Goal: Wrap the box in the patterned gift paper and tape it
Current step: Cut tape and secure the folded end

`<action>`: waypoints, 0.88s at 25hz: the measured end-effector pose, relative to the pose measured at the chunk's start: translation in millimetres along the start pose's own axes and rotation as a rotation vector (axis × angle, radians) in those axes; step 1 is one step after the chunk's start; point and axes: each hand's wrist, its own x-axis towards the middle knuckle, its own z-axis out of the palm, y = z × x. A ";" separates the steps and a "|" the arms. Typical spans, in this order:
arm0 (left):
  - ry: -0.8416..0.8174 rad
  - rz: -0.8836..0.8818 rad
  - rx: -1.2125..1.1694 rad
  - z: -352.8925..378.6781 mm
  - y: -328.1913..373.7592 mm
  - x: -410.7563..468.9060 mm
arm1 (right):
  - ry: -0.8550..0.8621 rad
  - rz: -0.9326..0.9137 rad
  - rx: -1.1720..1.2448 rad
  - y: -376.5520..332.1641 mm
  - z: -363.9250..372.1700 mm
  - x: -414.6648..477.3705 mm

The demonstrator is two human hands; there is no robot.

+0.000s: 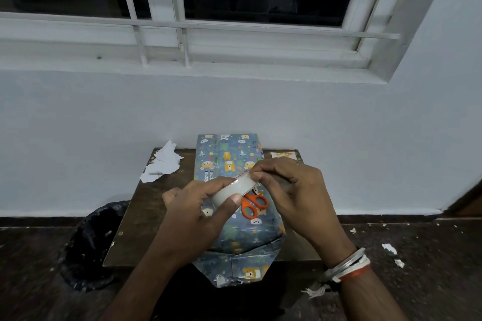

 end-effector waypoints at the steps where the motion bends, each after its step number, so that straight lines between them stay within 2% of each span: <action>1: -0.004 0.004 0.001 -0.1 -0.7 0.2 | -0.039 0.049 0.027 -0.7 -1.1 1.4; 4: -0.015 0.027 -0.040 -0.9 -1.6 0.6 | -0.137 0.214 0.141 -0.9 -4.0 3.8; 11: -0.055 0.128 -0.165 -1.1 4.0 2.3 | -0.205 0.420 0.446 -1.8 -13.6 5.1; 15: -0.055 0.139 -0.180 -1.8 5.3 2.2 | -0.105 0.416 0.469 -1.9 -9.9 3.7; 19: -0.054 0.127 -0.201 -1.6 2.9 2.1 | -0.118 0.427 0.454 -3.1 -8.9 5.0; 22: -0.094 0.053 -0.269 -0.9 1.3 0.3 | -0.106 0.439 0.434 -5.7 -9.1 6.1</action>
